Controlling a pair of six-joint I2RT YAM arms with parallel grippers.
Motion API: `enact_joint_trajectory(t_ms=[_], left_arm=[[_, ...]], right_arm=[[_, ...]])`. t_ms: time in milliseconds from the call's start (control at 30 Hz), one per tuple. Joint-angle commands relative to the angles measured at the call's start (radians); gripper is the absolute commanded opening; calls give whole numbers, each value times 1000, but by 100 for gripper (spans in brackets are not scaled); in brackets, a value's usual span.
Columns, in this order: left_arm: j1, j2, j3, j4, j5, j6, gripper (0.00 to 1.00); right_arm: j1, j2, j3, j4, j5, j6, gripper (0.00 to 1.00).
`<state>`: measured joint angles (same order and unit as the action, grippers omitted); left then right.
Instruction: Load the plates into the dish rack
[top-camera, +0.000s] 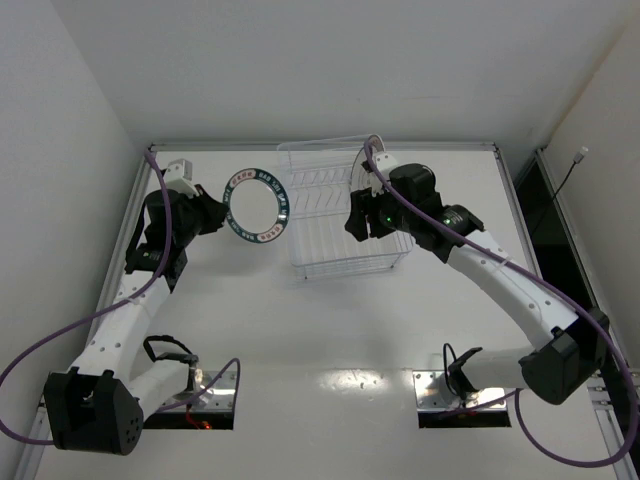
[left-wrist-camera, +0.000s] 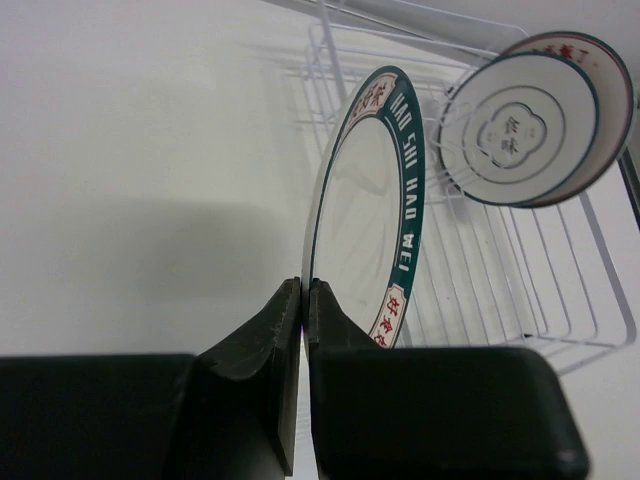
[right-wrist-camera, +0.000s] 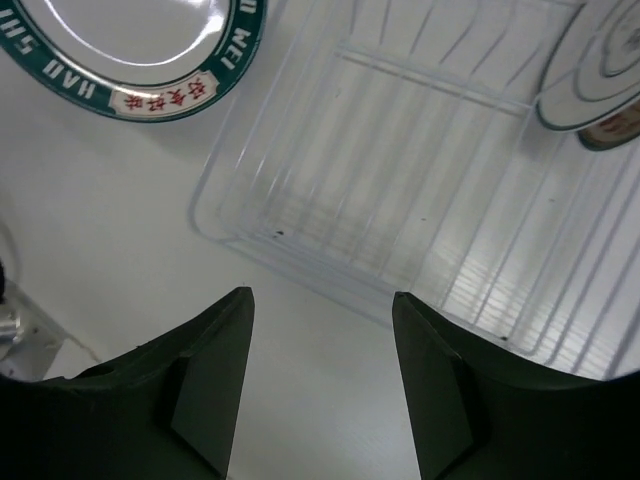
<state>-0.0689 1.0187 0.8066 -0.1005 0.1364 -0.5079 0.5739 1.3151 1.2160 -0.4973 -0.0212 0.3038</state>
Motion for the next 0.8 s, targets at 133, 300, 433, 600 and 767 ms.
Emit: enact_joint_trajectory(t_ms=[133, 300, 433, 600, 767], left_arm=[[-16, -23, -6, 153, 183, 26, 0], [-16, -23, -6, 183, 282, 35, 0], [-16, -23, -17, 206, 321, 35, 0], [-16, -14, -17, 225, 376, 35, 0], [-16, 20, -17, 260, 474, 25, 0]], right_arm=[[-98, 16, -124, 376, -505, 99, 56], [-144, 59, -133, 430, -560, 109, 57], [-189, 69, -133, 479, -595, 109, 59], [-236, 105, -153, 580, -634, 161, 60], [-247, 217, -162, 732, -733, 233, 61]])
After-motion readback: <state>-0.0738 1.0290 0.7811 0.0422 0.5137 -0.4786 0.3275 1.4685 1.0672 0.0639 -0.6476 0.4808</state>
